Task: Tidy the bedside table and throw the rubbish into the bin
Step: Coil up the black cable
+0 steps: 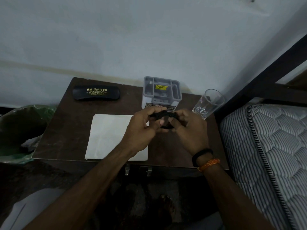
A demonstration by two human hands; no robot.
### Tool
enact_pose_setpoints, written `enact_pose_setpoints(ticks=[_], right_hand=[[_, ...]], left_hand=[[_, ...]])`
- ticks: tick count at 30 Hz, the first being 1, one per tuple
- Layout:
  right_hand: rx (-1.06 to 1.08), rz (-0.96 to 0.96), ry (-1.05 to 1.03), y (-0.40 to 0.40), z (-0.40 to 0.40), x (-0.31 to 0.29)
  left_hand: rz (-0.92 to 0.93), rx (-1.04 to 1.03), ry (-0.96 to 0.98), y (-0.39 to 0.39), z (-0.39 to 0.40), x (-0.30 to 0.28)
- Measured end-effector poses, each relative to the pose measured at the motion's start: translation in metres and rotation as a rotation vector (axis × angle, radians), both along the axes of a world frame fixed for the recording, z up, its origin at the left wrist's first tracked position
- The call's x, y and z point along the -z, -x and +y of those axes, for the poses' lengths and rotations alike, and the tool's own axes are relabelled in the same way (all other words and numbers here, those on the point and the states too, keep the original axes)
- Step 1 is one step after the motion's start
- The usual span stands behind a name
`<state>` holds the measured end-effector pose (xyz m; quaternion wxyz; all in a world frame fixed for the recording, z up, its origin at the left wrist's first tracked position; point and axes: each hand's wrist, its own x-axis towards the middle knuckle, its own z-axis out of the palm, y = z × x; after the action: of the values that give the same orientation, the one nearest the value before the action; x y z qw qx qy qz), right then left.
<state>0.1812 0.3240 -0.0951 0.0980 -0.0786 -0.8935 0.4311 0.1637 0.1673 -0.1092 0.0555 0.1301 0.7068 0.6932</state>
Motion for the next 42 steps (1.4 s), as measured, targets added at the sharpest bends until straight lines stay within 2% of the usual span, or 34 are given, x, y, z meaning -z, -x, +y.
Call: enact_pose_setpoints(ticks=[3, 7, 10, 13, 16, 22, 25, 29, 30, 34, 37, 42], right_hand=[[0.047, -0.016, 0.224, 0.0, -0.001, -0.001], [0.125, -0.009, 0.337, 0.001, -0.003, 0.001], [0.181, -0.011, 0.512, 0.0, -0.009, 0.003], [0.178, -0.046, 0.7, -0.002, -0.014, -0.002], [0.111, -0.119, 0.796, -0.003, -0.014, -0.009], [-0.078, -0.238, 0.794, -0.001, -0.007, -0.018], [-0.111, -0.236, 0.783, 0.0, -0.003, -0.02], [-0.133, -0.14, 0.395, 0.002, 0.004, -0.016], [-0.135, -0.148, 0.358, 0.002, 0.004, -0.014], [-0.116, -0.286, 0.425, 0.003, -0.001, -0.006], [-0.07, -0.409, 0.493, 0.01, -0.007, 0.0], [-0.016, -0.42, 0.546, 0.021, -0.03, 0.01]], left_hand=[[0.076, 0.001, 0.093, 0.002, -0.001, 0.001], [0.068, 0.009, 0.114, 0.003, -0.002, 0.004], [0.122, -0.01, 0.219, 0.002, -0.002, 0.006], [0.133, 0.003, 0.273, 0.003, -0.004, 0.006], [0.125, 0.01, 0.27, 0.005, -0.005, 0.005], [0.014, -0.038, 0.096, 0.008, -0.013, -0.005], [-0.037, -0.084, 0.034, 0.01, -0.015, -0.007], [-0.039, -0.158, 0.102, 0.011, -0.017, -0.001], [-0.049, -0.16, 0.12, 0.011, -0.018, 0.002], [-0.106, -0.167, 0.231, 0.01, -0.022, 0.01], [-0.224, -0.134, 0.267, 0.012, -0.03, 0.01], [-0.338, -0.167, 0.215, 0.015, -0.05, 0.008]])
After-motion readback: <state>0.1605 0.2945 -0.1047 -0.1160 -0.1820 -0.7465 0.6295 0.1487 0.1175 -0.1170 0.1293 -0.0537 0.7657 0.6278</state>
